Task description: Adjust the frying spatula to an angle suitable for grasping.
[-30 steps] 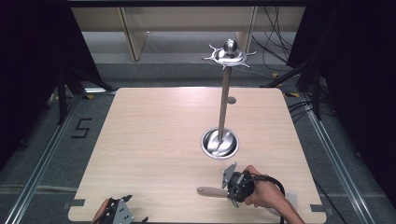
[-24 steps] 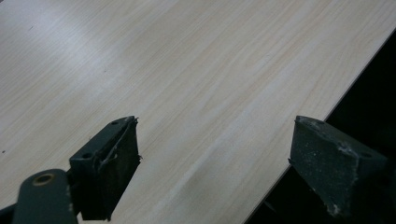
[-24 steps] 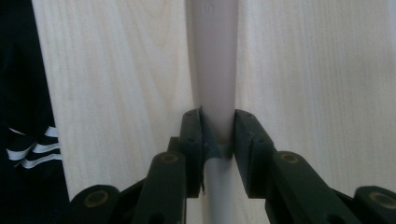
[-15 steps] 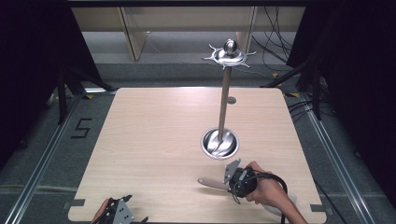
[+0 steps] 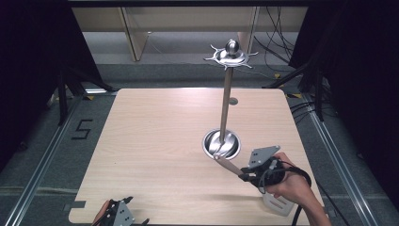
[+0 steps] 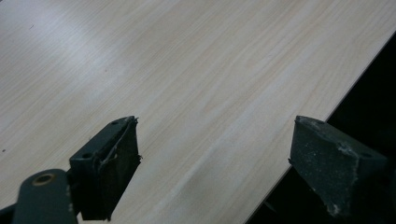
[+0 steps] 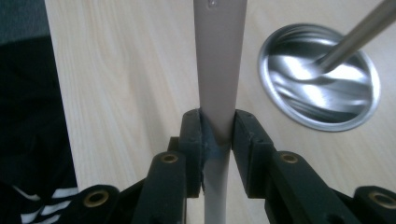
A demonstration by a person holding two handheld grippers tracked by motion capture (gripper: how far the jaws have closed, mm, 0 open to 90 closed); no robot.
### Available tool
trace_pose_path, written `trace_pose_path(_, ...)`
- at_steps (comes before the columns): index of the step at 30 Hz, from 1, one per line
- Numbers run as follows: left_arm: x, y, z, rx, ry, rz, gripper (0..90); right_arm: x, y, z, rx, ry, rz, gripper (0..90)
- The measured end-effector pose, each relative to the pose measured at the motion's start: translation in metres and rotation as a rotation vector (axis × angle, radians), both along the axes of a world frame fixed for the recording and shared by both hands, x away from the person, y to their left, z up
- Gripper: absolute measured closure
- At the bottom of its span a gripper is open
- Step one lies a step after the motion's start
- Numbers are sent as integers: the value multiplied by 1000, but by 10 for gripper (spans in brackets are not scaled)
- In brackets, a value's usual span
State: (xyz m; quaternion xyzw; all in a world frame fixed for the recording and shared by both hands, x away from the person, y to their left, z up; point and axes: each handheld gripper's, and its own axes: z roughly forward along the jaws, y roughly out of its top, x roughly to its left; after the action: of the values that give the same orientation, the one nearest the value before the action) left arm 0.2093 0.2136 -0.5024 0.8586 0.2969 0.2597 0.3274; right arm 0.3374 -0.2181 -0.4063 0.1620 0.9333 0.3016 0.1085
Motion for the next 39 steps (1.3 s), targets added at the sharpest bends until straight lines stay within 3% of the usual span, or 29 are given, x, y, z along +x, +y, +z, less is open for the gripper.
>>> trace_pose_path(1,0,0,0,0,0,0,150,-3,-4,4,16,13,-50,749)
trace_pose_path(2,0,0,0,-1,0,0,150,-2,-6,6,27,-1,-30,749)
trace_pose_path(6,0,2,2,29,12,-15,150,-4,-21,20,108,-41,-61,750)
trace_pose_path(9,0,2,2,29,12,-14,150,-4,-28,25,138,-27,-73,749)
trace_pose_path(10,0,2,2,29,12,-15,150,-5,-34,29,171,-32,-104,750)
trace_pose_path(12,0,0,0,1,-1,4,150,-5,-38,30,199,-39,-114,750)
trace_pose_path(15,0,0,0,3,0,4,150,-2,-44,32,253,-53,-116,750)
trace_pose_path(19,0,0,0,0,0,3,150,-2,-51,36,301,-30,-128,750)
trace_pose_path(24,0,0,0,2,-1,4,150,-3,-58,40,375,-37,-154,750)
trace_pose_path(30,0,0,0,-3,-1,6,150,-7,-58,48,450,-29,-104,752)
trace_pose_path(31,0,0,0,-4,-1,5,149,-6,-58,49,450,-46,-93,752)
trace_pose_path(39,0,0,0,-3,2,3,150,-6,-55,53,488,-51,-86,753)
